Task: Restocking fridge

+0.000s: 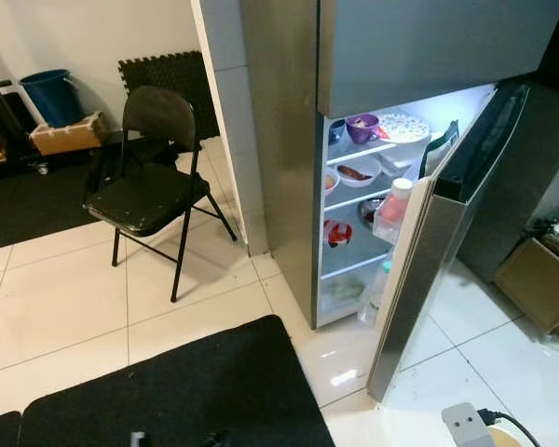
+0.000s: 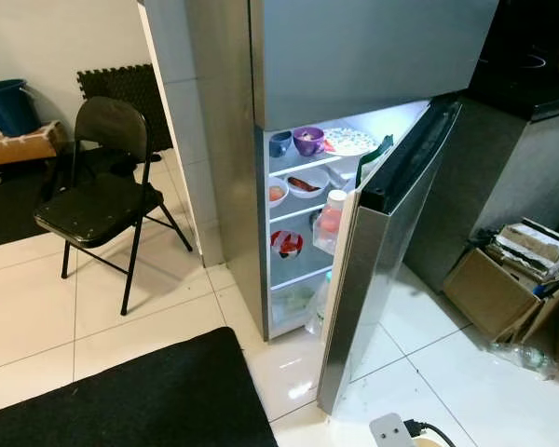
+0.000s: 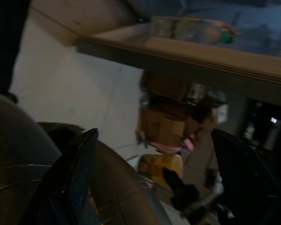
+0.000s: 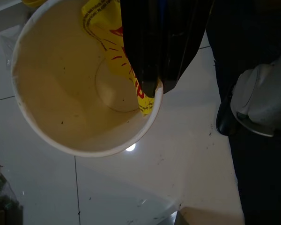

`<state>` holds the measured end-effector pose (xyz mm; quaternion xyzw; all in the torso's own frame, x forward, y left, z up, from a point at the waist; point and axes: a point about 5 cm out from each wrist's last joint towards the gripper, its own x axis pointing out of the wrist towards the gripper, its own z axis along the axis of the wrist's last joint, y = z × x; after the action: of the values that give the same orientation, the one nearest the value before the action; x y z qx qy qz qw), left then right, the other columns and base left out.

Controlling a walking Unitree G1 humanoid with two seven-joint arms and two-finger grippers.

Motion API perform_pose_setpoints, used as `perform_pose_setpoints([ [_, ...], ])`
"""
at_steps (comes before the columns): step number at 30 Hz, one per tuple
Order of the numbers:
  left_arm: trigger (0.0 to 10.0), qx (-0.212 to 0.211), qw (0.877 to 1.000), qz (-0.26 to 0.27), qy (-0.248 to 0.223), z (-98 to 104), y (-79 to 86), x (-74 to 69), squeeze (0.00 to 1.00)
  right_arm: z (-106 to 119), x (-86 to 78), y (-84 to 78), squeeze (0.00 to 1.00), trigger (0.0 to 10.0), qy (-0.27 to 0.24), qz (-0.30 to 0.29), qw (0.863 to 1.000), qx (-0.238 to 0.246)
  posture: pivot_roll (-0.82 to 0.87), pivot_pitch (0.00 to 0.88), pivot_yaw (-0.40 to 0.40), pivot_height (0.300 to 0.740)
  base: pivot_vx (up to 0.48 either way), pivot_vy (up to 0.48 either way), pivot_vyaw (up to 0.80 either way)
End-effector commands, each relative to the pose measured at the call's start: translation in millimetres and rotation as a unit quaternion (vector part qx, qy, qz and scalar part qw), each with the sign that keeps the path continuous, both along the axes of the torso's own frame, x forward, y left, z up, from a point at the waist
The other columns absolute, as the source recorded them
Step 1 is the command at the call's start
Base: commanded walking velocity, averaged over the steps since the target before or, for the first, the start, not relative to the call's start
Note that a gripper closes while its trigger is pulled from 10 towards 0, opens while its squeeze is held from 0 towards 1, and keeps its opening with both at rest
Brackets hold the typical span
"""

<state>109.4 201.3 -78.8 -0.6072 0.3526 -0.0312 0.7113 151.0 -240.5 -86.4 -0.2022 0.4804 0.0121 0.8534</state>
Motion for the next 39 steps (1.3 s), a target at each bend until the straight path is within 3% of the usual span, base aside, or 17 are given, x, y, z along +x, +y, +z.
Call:
perform_pose_setpoints([
  [1, 10.0, 0.044, 0.999, -0.007, 0.021, -5, 1.4, -0.4, 0.85, 0, 0.7, 1.8, 0.00, 10.0, 0.001, 0.003, 1.000, -0.002, -0.02, 0.000, 0.016, 0.740, 0.000, 0.000, 0.00],
  [4, 10.0, 0.079, 0.996, -0.003, 0.040, -9, -0.1, 1.5, 0.86, -1, 0.4, 2.9, 0.00, 10.0, 0.002, 0.003, 1.000, -0.001, -0.02, 0.000, 0.019, 0.740, 0.000, 0.000, 0.00],
  [5, 10.0, 0.125, 0.990, -0.016, 0.061, -13, -2.5, 3.5, 0.85, -1, 0.4, 3.8, 0.00, 10.0, 0.002, 0.004, 1.000, 0.000, -0.02, 0.000, 0.022, 0.740, 0.000, 0.000, 0.00],
  [6, 10.0, 0.157, 0.984, -0.035, 0.073, -16, -7.8, 5.1, 0.63, -1, 0.6, 4.7, 0.00, 10.0, 0.001, 0.004, 1.000, 0.001, -0.02, 0.000, 0.020, 0.740, 0.000, 0.000, 0.00],
  [7, 10.0, 0.171, 0.981, -0.059, 0.065, -17, -14.3, 7.6, 0.31, -1, 0.7, 5.1, 0.00, 10.0, 0.001, 0.005, 1.000, 0.001, -0.03, 0.000, 0.024, 0.740, 0.000, 0.000, 0.00],
  [10, 10.0, 0.184, 0.977, -0.093, 0.056, -17, -19.4, 8.1, 0.22, -1, 1.0, 5.2, 0.00, 10.0, 0.001, 0.004, 1.000, 0.001, -0.02, 0.000, 0.023, 0.740, 0.000, 0.000, 0.00],
  [11, 10.0, 0.214, 0.963, -0.162, 0.032, -18, -24.2, 5.6, 0.00, -1, 1.2, 5.1, 0.00, 10.0, 0.001, 0.004, 1.000, 0.001, -0.02, 0.000, 0.027, 0.740, 0.000, 0.000, 0.00],
  [13, 10.0, 0.245, 0.946, -0.208, 0.031, -20, -17.7, -2.0, 0.00, -1, 1.4, 5.8, 0.00, 10.0, 0.000, 0.003, 1.000, 0.002, -0.02, 0.000, 0.031, 0.740, 0.000, 0.000, 0.00],
  [16, 10.0, 0.254, 0.940, -0.229, 0.020, -20, -9.9, -5.1, 0.00, -1, 1.1, 6.7, 0.00, 10.0, 0.001, 0.004, 1.000, 0.002, -0.03, 0.000, 0.034, 0.740, 0.000, 0.000, 0.00],
  [18, 10.0, 0.286, 0.924, -0.252, 0.026, -20, 0.0, -5.0, 0.00, -2, 0.6, 7.5, 0.00, 10.0, 0.001, 0.002, 1.000, 0.004, -0.02, 0.000, 0.031, 0.740, 0.000, 0.000, 0.00],
  [20, 10.0, 0.346, 0.892, -0.290, 0.010, -18, 10.9, -0.3, 0.00, -3, -0.5, 9.5, 0.00, 10.0, 0.003, 0.004, 1.000, 0.010, -0.01, 0.000, 0.026, 0.740, 0.000, 0.000, 0.00],
  [25, 10.0, 0.429, 0.864, -0.261, 0.035, -15, 23.5, 18.2, 0.00, -4, -1.3, 14.9, 0.00, 10.0, 0.005, 0.016, 1.000, 0.023, 0.00, 0.000, 0.013, 0.740, 0.000, 0.000, 0.00],
  [30, 10.0, 0.473, 0.848, -0.229, 0.066, -15, 24.1, 27.0, 0.00, -5, -1.1, 18.5, 0.00, 10.0, 0.005, 0.015, 0.999, 0.040, 0.00, 0.000, 0.008, 0.740, 0.000, 0.000, 0.00],
  [34, 10.0, 0.457, 0.861, -0.216, 0.056, -16, 10.7, 31.0, 0.00, -5, -1.4, 20.2, 0.00, 10.0, 0.008, 0.019, 0.999, 0.040, -0.01, 0.000, 0.005, 0.740, 0.000, 0.000, 0.00],
  [36, 10.0, 0.474, 0.848, -0.233, 0.041, -18, -4.2, 33.8, 0.00, -6, -1.4, 22.2, 0.00, 10.0, 0.009, 0.031, 0.999, 0.019, 0.00, 0.000, -0.013, 0.740, 0.000, 0.000, 0.00],
  [37, 10.0, 0.474, 0.848, -0.233, 0.041, -18, -4.2, 33.8, 0.00, -6, -1.4, 22.2, 0.00, 10.0, 0.009, 0.031, 0.999, 0.019, 0.00, 0.000, -0.013, 0.740, 0.000, 0.000, 0.00],
  [39, 10.0, 0.496, 0.834, -0.241, 0.037, -18, -7.7, 35.1, 0.00, -6, -0.7, 26.9, 0.00, 10.0, 0.007, 0.038, 0.999, 0.019, 0.00, 0.000, -0.020, 0.740, 0.000, 0.000, 0.00],
])
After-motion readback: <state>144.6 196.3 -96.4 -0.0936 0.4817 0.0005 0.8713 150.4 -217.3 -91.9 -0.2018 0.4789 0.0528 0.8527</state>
